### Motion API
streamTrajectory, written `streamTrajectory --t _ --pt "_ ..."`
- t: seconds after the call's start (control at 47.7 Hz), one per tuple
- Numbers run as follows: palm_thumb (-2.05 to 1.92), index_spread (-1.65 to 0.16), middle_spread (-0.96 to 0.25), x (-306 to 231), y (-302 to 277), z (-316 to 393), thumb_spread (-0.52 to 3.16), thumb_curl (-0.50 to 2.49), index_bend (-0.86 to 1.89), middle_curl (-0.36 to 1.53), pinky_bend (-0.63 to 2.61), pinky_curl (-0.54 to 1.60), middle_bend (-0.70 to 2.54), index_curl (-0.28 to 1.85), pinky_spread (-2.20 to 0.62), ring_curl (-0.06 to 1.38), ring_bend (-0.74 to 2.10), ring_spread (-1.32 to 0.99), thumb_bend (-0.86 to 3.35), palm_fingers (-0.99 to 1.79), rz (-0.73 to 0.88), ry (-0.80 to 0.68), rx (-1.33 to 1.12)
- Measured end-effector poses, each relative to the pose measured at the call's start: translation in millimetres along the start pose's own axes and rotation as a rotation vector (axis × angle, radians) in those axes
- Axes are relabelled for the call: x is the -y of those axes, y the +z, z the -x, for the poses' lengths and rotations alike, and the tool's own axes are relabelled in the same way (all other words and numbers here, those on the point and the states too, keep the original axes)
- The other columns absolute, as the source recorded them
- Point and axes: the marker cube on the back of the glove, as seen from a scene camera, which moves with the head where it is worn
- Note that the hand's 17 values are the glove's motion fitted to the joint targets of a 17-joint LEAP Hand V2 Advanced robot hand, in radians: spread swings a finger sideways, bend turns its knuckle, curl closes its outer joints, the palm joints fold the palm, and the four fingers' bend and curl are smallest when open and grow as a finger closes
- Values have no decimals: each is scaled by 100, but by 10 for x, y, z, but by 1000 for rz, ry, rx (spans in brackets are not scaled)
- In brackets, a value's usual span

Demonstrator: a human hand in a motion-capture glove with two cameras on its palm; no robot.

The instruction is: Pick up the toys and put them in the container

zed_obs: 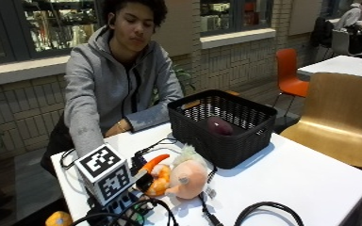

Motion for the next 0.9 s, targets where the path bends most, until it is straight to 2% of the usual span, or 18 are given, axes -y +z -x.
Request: streamTrajectory --t 0.126,0.23,0.398,0.503,0.691,0.901 --pt "79 -27 -17 -94 -92 134 168 48 17 71 85 47 60 31 -33 72 104 -43 55 80 -37 -39 -13" --pt "81 -27 -20 -186 -417 412 163 52 21 79 92 53 65 34 -37 78 111 -46 60 70 -129 -108 30" --pt "80 -27 -24 -429 -1090 1456 160 56 26 90 100 57 71 40 -41 84 117 -51 64 61 -161 -333 107" --pt "77 -27 -26 -591 -1386 2301 159 59 30 96 103 60 75 45 -42 87 119 -53 64 57 -176 -547 48" --pt "71 -27 -28 -1049 -1134 3568 155 63 38 105 109 63 79 55 -42 91 122 -55 60 47 -114 -813 -46" --pt "67 -27 -31 -1270 -694 4030 150 68 43 112 114 66 83 66 -41 94 126 -57 55 38 40 -929 -180"
